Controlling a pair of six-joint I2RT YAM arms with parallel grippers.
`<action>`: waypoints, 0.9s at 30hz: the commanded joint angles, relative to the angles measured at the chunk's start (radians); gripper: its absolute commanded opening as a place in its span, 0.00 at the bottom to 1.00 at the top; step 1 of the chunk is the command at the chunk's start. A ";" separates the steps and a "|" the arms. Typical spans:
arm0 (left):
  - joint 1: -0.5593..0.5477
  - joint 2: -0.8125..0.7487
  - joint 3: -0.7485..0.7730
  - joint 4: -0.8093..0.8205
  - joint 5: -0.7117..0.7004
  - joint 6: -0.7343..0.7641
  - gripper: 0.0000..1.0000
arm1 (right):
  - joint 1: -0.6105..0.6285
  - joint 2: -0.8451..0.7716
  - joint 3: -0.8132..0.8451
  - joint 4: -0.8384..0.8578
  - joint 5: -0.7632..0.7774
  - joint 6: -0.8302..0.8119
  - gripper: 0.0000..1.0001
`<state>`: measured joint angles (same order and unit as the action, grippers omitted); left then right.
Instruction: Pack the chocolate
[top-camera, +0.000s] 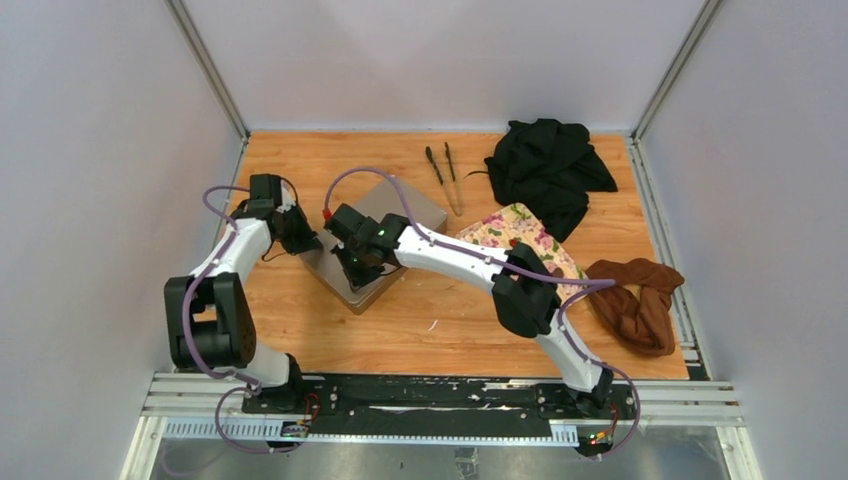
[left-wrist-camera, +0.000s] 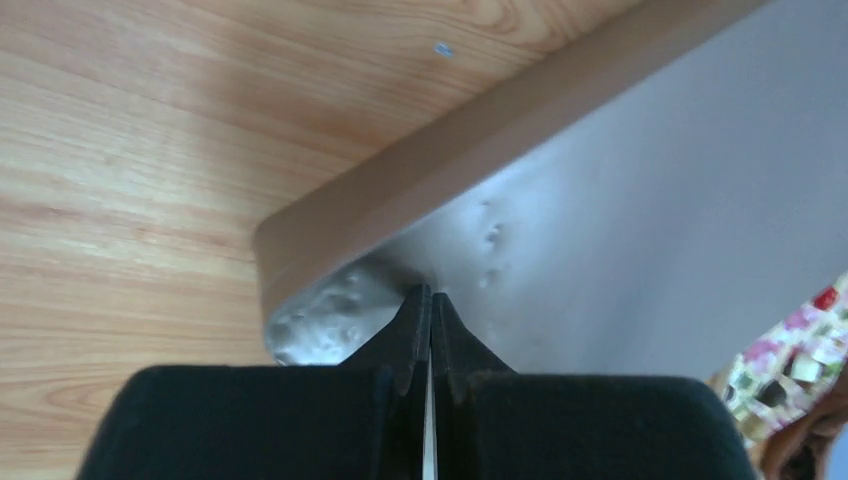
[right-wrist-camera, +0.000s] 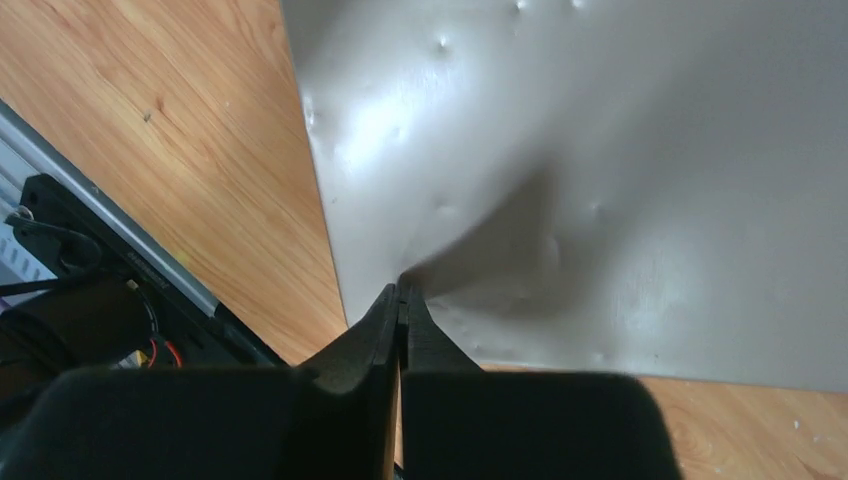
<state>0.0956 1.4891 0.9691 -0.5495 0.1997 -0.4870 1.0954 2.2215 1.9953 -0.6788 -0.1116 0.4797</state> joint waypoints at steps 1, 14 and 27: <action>-0.003 -0.006 -0.085 -0.069 0.015 0.006 0.00 | -0.011 0.006 0.039 -0.168 0.005 -0.021 0.00; -0.004 -0.213 0.347 -0.290 0.054 0.066 0.07 | -0.089 -0.168 0.133 -0.117 0.091 -0.035 0.00; -0.004 -0.423 0.333 -0.303 0.095 0.138 0.37 | -0.267 -0.582 -0.187 -0.122 0.426 -0.080 0.53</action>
<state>0.0929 1.1221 1.2774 -0.8303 0.2714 -0.3847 0.8753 1.8053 1.8801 -0.7841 0.1261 0.4374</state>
